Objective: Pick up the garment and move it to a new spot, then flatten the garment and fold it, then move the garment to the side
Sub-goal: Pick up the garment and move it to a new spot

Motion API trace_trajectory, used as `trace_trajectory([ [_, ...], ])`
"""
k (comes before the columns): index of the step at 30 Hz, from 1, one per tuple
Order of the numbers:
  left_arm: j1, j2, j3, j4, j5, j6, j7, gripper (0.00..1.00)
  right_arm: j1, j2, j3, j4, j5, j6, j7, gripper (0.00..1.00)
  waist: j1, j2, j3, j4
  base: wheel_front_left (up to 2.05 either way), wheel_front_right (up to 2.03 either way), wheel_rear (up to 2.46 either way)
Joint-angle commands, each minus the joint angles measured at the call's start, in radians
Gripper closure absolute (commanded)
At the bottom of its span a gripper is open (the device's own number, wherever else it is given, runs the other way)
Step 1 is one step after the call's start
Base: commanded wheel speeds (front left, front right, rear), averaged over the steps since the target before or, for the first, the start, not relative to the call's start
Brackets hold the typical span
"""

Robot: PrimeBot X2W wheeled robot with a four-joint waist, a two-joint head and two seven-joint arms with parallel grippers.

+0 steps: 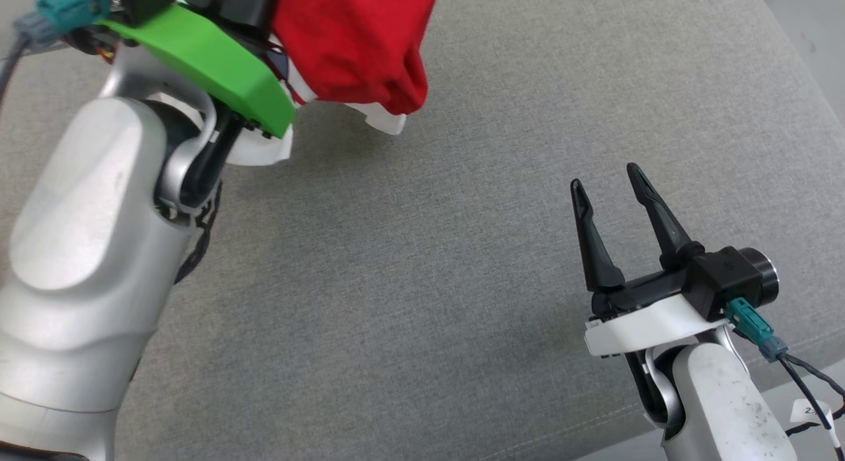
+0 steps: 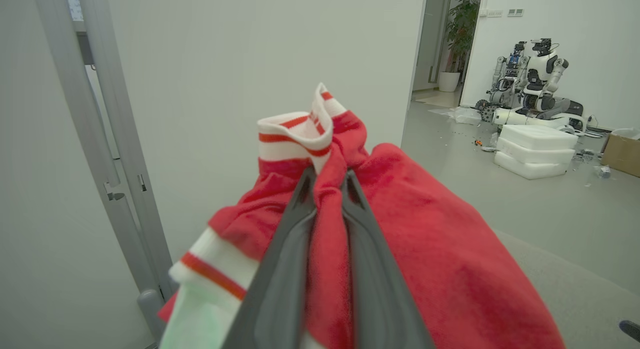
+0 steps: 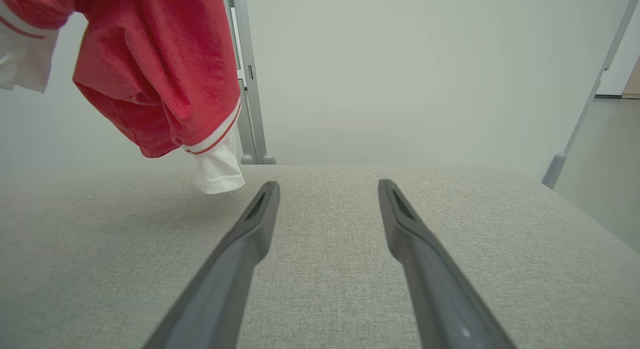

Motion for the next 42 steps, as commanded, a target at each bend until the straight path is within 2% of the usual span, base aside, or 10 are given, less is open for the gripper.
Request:
trace_trajectory([
  [1, 0.001, -0.006, -0.017, 0.026, 0.001, -0.007, -0.010, 1.00, -0.013, 0.002, -0.003, -0.003, 0.005, -0.002, 0.000, 0.00, 0.0000, -0.0001, 0.056, -0.042, 0.00, 0.00, 0.00],
  [11, 0.113, -0.092, -0.220, 0.324, 0.050, -0.032, -0.158, 1.00, -0.034, 0.001, 0.009, -0.020, -0.003, -0.002, 0.000, 0.00, 0.0000, -0.0001, 0.112, -0.021, 0.00, 0.00, 0.00],
  [14, 0.144, -0.145, -0.285, 0.385, 0.003, -0.033, -0.216, 1.00, -0.035, 0.001, 0.014, -0.020, -0.015, -0.002, 0.000, 0.00, 0.0000, -0.0001, 0.114, -0.009, 0.00, 0.00, 0.00],
  [15, 0.149, -0.147, -0.307, 0.394, -0.014, -0.033, -0.226, 0.75, -0.034, 0.001, 0.015, -0.019, -0.017, -0.002, 0.000, 0.00, 0.0000, -0.0001, 0.112, -0.004, 0.00, 0.00, 0.00],
  [16, 0.150, -0.146, -0.336, 0.398, -0.027, -0.033, -0.243, 0.00, -0.031, 0.001, 0.016, -0.018, -0.021, -0.002, 0.000, 0.00, 0.0000, -0.0001, 0.106, 0.005, 0.00, 0.00, 0.00],
  [20, 0.165, -0.156, -0.387, 0.383, -0.084, -0.033, -0.306, 0.00, -0.014, 0.000, 0.024, -0.012, -0.029, -0.002, 0.000, 0.00, 0.0000, -0.0001, 0.065, 0.035, 0.00, 0.00, 0.00],
  [23, 0.193, -0.148, -0.350, 0.354, -0.083, -0.030, -0.329, 0.00, 0.003, 0.000, 0.026, -0.007, -0.031, -0.002, 0.000, 0.00, 0.0000, -0.0001, 0.018, 0.060, 0.00, 0.00, 0.00],
  [30, 0.422, -0.131, -0.078, 0.089, 0.085, 0.106, -0.331, 0.00, 0.050, 0.000, 0.039, 0.003, -0.033, -0.002, 0.000, 0.00, 0.0000, -0.0001, -0.094, 0.129, 0.00, 0.00, 0.00],
  [32, 0.511, -0.142, -0.001, 0.015, 0.129, 0.125, -0.332, 0.00, 0.062, 0.001, 0.042, 0.004, -0.034, -0.002, 0.000, 0.00, 0.0000, -0.0001, -0.117, 0.146, 0.00, 0.00, 0.00],
  [42, 0.898, -0.246, 0.292, -0.176, 0.328, 0.101, -0.332, 0.00, 0.142, 0.000, 0.025, 0.016, -0.046, -0.002, 0.000, 0.00, 0.0000, -0.0001, -0.228, 0.211, 0.00, 0.00, 0.00],
])
